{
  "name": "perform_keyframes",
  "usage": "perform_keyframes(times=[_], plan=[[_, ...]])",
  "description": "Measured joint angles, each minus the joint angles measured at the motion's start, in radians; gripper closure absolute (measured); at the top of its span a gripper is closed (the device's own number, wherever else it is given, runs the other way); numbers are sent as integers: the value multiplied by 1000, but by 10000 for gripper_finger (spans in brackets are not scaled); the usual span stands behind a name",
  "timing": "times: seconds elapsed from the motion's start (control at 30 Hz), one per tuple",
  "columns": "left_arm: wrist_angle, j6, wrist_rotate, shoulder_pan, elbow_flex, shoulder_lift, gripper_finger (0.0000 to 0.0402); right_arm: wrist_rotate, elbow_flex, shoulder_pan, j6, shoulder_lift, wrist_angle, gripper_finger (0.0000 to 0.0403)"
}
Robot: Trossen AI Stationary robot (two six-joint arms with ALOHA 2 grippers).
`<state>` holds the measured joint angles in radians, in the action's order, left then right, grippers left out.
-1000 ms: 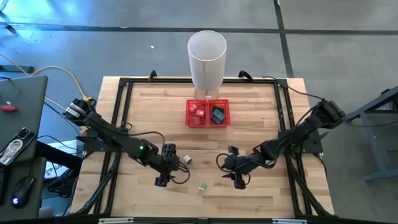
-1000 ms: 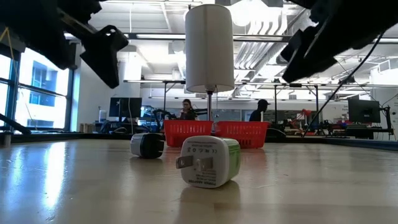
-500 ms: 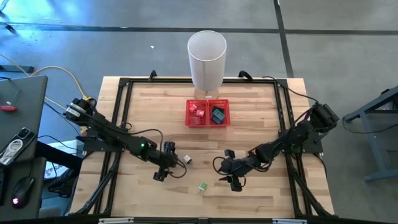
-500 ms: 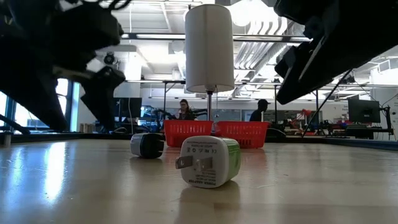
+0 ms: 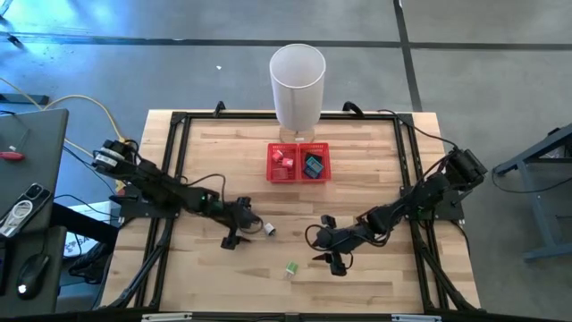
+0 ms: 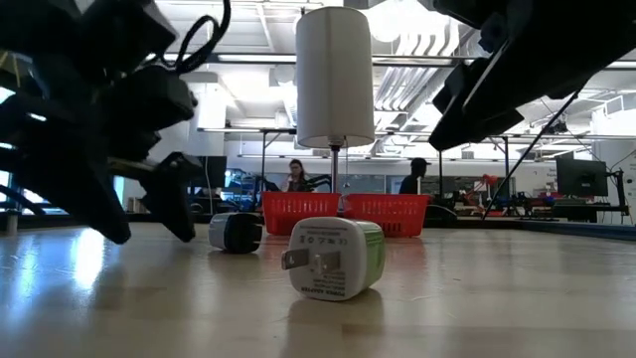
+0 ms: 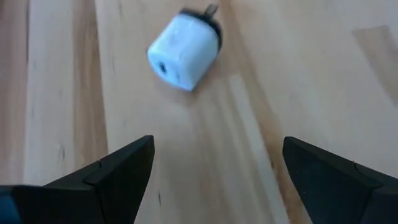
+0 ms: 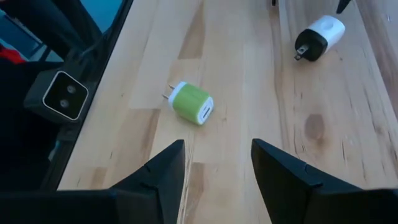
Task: Pick & Place Office items
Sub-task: Put the white charger adapter into the left red bin
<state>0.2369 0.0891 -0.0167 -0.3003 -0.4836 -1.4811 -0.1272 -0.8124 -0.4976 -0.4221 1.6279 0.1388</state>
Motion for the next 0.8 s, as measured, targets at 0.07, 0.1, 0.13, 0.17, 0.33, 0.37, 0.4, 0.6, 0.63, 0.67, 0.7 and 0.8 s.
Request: perform_keyframes(times=[0.07, 0.1, 0.13, 0.17, 0.33, 0.37, 0.4, 0.6, 0.63, 0.67, 0.7, 0.8], plan=[[101, -29, -54, 22, 38, 0, 56, 0, 0, 0, 0, 0, 9, 230], [141, -40, -78, 32, 55, 0, 56, 0, 0, 0, 0, 0, 10, 230], [175, -44, -93, 42, 73, 0, 56, 0, 0, 0, 0, 0, 11, 230], [202, -44, -107, 50, 89, 0, 56, -1, 0, 0, 0, 0, 11, 230], [250, -31, -116, 71, 114, 0, 56, -4, 0, 0, 0, 0, 14, 230], [251, -21, -116, 70, 114, 0, 56, -4, 0, 0, 0, 0, 15, 230], [256, -12, -117, 69, 114, 0, 56, -4, 0, 1, 3, 0, 17, 230], [292, 37, -99, 69, 114, 0, 56, -7, 0, 4, 8, 0, 39, 230], [291, 37, -82, 67, 114, 0, 56, -8, 0, 7, 8, 0, 39, 230], [292, 37, -57, 64, 114, -1, 56, -8, 0, 8, 8, 0, 39, 230], [295, 37, -24, 62, 114, -4, 56, -8, 0, 10, 7, 0, 43, 230], [293, 13, 148, 50, 114, -25, 56, -8, 0, 16, 6, 0, 56, 230]])
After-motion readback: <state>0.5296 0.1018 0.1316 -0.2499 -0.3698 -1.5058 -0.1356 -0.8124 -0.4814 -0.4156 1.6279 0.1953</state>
